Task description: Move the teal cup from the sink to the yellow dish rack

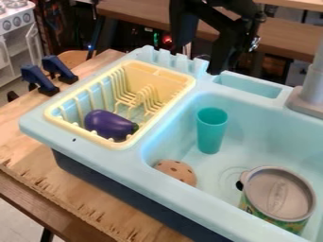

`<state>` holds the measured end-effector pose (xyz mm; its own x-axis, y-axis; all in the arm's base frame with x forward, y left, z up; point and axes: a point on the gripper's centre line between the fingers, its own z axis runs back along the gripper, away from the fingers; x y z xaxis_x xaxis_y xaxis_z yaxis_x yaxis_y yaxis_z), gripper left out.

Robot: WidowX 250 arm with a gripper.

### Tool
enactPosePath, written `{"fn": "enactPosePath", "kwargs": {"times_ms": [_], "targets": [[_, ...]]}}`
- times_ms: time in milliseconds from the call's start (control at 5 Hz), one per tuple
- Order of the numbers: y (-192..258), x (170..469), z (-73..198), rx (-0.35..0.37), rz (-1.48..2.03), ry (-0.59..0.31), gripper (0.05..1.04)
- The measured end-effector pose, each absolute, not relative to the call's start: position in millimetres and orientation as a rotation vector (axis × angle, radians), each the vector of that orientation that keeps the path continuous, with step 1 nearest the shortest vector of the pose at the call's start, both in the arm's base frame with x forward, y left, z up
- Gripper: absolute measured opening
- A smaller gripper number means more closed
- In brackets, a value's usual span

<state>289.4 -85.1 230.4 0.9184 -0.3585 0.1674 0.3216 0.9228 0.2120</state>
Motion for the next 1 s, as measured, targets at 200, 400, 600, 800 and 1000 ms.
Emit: {"fn": "enactPosePath", "kwargs": {"times_ms": [200,400,600,800,1000], "targets": [[-86,289,221,0.176,-0.361,-0.183,1.002],[-91,302,186,-0.022,-0.390,-0.238,1.002],[-84,313,181,-0.031,-0.370,-0.278,1.002],[-84,319,173,-0.022,-0.354,-0.295,1.002],[-89,323,162,0.021,-0.400,-0.267,1.002]]}}
